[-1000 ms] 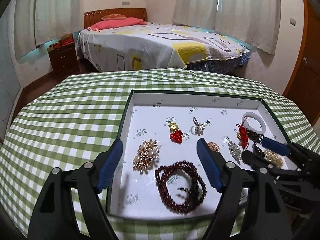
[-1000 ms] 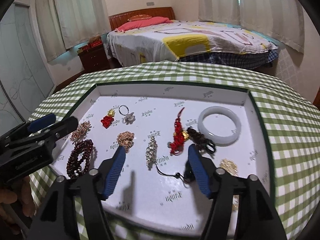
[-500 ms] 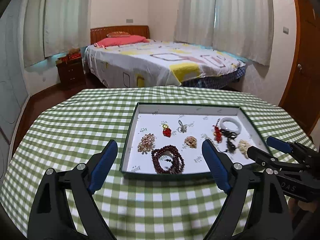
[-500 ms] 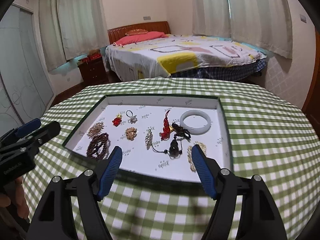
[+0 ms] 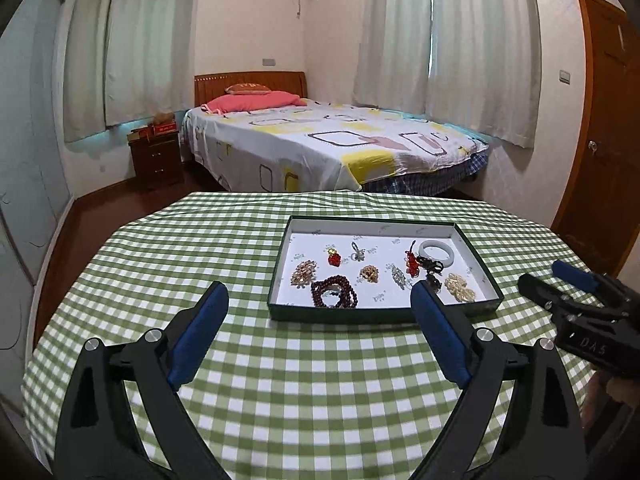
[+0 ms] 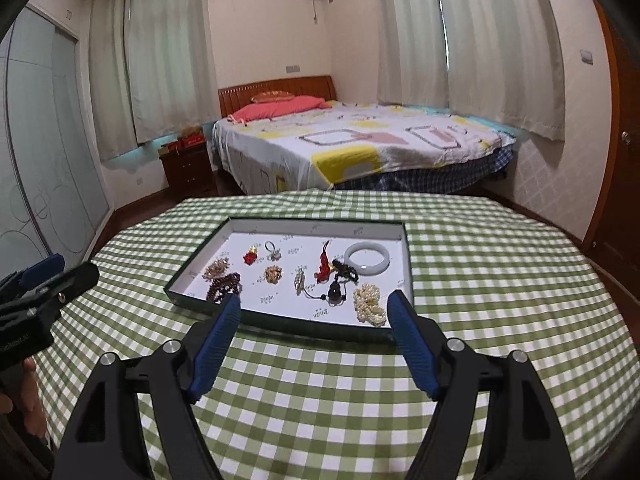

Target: Organize jewelry

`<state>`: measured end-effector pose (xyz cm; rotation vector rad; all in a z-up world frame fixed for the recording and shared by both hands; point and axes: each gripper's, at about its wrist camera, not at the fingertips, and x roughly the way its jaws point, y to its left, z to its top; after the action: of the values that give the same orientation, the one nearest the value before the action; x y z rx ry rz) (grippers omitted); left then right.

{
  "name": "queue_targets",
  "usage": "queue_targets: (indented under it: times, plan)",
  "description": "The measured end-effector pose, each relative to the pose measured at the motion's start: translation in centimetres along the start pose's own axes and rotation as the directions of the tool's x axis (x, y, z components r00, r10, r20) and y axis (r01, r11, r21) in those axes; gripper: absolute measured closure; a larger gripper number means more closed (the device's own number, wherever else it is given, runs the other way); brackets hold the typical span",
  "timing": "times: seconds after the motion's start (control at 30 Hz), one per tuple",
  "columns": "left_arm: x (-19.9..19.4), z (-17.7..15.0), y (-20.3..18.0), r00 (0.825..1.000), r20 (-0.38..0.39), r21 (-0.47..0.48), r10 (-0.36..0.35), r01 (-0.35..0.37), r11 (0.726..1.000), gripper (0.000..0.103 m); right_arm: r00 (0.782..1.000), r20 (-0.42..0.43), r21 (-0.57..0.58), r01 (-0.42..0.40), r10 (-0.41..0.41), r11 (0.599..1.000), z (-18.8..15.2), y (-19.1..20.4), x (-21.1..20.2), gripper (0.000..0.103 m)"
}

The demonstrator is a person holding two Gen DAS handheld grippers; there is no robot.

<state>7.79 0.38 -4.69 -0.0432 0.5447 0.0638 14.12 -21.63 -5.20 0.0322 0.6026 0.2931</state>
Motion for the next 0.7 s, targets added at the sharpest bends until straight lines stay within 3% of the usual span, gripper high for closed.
queue_targets:
  times: [0.3, 0.7]
  plan:
    - [-4.4, 0.4, -0.4, 0.998, 0.051, 0.009, 0.031, -0.032, 0.999, 0.008, 0.998, 0.063, -0.024, 0.009, -0.007, 1.0, -0.1, 0.8, -4.2, 0.023]
    - [-7.1, 0.5, 0.3, 0.996, 0.073, -0.018, 0.042, -0.041, 0.999, 0.007, 0.993, 0.113, -0.035, 0.022, -0.018, 0.999, -0.1, 1.2, -6.9, 0.022]
